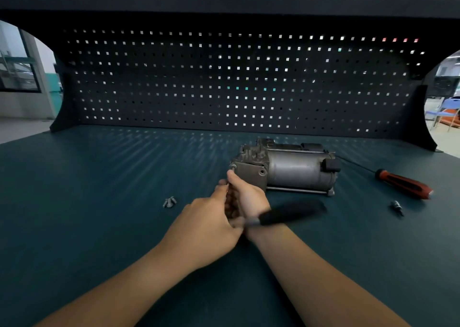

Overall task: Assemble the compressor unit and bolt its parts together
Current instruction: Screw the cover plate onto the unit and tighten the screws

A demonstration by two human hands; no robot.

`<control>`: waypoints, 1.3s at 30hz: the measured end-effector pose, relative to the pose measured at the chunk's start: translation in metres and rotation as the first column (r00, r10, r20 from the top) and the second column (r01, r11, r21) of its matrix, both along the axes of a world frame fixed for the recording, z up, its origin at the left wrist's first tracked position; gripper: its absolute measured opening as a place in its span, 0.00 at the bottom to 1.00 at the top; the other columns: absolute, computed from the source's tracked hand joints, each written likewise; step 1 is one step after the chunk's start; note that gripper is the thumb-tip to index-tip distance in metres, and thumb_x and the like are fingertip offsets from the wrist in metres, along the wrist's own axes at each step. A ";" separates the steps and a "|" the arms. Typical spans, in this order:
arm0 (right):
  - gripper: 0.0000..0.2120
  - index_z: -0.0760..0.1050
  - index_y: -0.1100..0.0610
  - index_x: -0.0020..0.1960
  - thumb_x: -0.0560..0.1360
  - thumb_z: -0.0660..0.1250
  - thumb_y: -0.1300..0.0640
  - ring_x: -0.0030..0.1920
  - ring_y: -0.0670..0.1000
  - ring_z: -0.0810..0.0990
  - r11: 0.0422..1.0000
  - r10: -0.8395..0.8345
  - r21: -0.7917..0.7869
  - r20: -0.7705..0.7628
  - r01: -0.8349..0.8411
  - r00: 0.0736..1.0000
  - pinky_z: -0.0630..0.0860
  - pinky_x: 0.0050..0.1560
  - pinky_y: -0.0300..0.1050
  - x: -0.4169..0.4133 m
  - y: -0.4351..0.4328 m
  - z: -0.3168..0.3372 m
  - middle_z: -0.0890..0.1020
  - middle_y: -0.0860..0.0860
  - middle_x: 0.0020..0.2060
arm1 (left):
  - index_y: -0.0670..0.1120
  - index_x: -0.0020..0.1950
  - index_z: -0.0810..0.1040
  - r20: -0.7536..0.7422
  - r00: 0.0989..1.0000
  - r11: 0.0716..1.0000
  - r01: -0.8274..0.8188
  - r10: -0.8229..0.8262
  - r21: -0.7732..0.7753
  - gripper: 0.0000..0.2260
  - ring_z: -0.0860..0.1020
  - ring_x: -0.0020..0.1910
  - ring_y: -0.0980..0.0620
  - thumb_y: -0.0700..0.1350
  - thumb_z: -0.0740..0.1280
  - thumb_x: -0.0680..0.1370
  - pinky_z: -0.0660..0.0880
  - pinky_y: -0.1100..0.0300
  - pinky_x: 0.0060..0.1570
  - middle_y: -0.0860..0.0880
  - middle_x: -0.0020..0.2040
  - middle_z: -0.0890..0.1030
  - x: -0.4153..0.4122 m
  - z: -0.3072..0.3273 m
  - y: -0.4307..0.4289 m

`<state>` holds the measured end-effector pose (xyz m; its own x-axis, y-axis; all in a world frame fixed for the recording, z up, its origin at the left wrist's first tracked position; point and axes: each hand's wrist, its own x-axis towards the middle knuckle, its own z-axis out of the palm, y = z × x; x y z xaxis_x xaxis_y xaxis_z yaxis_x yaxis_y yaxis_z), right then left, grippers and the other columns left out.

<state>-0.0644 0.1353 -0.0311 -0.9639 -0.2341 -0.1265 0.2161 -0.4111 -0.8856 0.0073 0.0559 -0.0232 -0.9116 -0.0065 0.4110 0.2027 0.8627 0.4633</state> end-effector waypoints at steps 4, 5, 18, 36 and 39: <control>0.14 0.74 0.60 0.37 0.76 0.64 0.51 0.18 0.46 0.70 0.998 0.056 -0.038 0.032 -0.055 0.998 0.68 0.25 0.38 -0.001 0.004 0.002 0.75 0.50 0.24 | 0.40 0.47 0.78 0.134 0.946 0.419 0.002 -0.294 0.908 0.11 0.71 0.19 0.53 0.46 0.60 0.79 0.69 0.67 0.21 0.49 0.25 0.76 0.002 0.015 0.004; 0.14 0.74 0.59 0.37 0.76 0.64 0.50 0.18 0.45 0.70 0.997 0.068 -0.027 0.015 -0.068 0.998 0.69 0.30 0.39 -0.001 0.004 0.002 0.74 0.48 0.21 | 0.38 0.47 0.78 0.112 0.937 0.164 -0.060 -0.330 0.985 0.13 0.70 0.18 0.54 0.46 0.60 0.79 0.69 0.68 0.19 0.46 0.25 0.76 0.004 0.020 0.004; 0.14 0.73 0.58 0.32 0.77 0.64 0.59 0.30 0.49 0.74 0.993 -0.029 0.112 -0.175 0.049 0.984 0.70 0.34 0.41 -0.003 -0.001 -0.008 0.77 0.50 0.25 | 0.53 0.39 0.74 -0.005 0.995 0.995 -0.099 0.099 -0.014 0.06 0.73 0.32 0.50 0.46 0.59 0.74 0.66 0.55 0.28 0.51 0.30 0.73 0.007 0.014 -0.007; 0.12 0.77 0.59 0.41 0.76 0.65 0.52 0.32 0.48 0.77 0.997 0.003 0.073 -0.100 0.005 0.995 0.69 0.41 0.44 -0.005 0.001 -0.003 0.80 0.51 0.30 | 0.39 0.38 0.73 0.131 0.904 -0.030 -0.156 -0.407 0.987 0.09 0.67 0.16 0.57 0.41 0.61 0.77 0.65 0.70 0.17 0.48 0.24 0.72 0.006 0.031 -0.011; 0.12 0.77 0.60 0.40 0.77 0.64 0.53 0.29 0.48 0.75 0.998 -0.014 0.061 -0.109 0.021 0.994 0.68 0.36 0.43 -0.003 0.000 -0.005 0.79 0.52 0.29 | 0.34 0.47 0.77 0.214 0.932 0.529 -0.030 -0.292 0.848 0.07 0.66 0.17 0.56 0.38 0.62 0.76 0.62 0.67 0.19 0.49 0.23 0.71 0.002 0.025 -0.013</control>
